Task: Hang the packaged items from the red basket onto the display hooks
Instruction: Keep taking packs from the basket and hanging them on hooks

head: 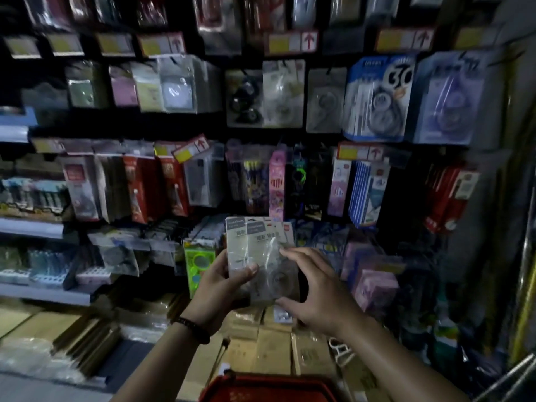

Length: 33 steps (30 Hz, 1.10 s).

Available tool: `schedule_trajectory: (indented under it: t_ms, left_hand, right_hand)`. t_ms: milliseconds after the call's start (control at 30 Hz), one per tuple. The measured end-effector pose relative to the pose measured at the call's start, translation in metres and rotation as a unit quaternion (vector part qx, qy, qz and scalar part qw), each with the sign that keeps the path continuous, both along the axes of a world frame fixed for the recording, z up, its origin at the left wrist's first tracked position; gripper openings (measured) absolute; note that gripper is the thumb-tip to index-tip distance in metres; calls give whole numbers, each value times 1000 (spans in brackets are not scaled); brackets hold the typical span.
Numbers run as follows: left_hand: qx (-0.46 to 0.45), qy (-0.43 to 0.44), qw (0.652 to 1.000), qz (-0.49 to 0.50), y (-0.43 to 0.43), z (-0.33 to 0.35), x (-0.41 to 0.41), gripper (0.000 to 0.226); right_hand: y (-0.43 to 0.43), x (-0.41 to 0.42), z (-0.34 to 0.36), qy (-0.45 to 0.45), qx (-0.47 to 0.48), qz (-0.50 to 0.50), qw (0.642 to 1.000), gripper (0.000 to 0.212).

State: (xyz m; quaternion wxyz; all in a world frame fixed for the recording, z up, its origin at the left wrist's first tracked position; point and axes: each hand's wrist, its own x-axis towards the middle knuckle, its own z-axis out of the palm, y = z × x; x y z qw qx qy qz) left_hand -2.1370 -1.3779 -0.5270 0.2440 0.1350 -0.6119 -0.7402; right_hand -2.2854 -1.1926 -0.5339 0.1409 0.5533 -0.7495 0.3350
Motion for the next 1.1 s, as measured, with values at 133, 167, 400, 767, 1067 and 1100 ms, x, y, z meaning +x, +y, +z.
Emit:
schedule_trajectory:
  t_ms: [133,167,400,767,1067,1100]
  left_hand:
    - [-33,24,999,28,-14,45,-7,44]
    - [-42,31,998,32,-18,56,-8,43]
    - [-92,58,992,64,-57,124,-12,39]
    - [-174,128,963,159,-100,212,-38,45]
    - [-156,144,967,138,-107,238,-55,37]
    - [-154,143,969,133,-108,239,-57,38]
  right_hand:
    - [-17,-14,41,81,-25,15,996,91]
    - [-22,-19,52,94,-33,16,995,91]
    - [-48,-47,133,187,-59,-32,980,93]
    - [-97,-107,234,287,-85,-149,942,89]
    - [-128,-125,251,296,-94,-215,926,87]
    - [-130,-127,252,301,-88,-217,924,89]
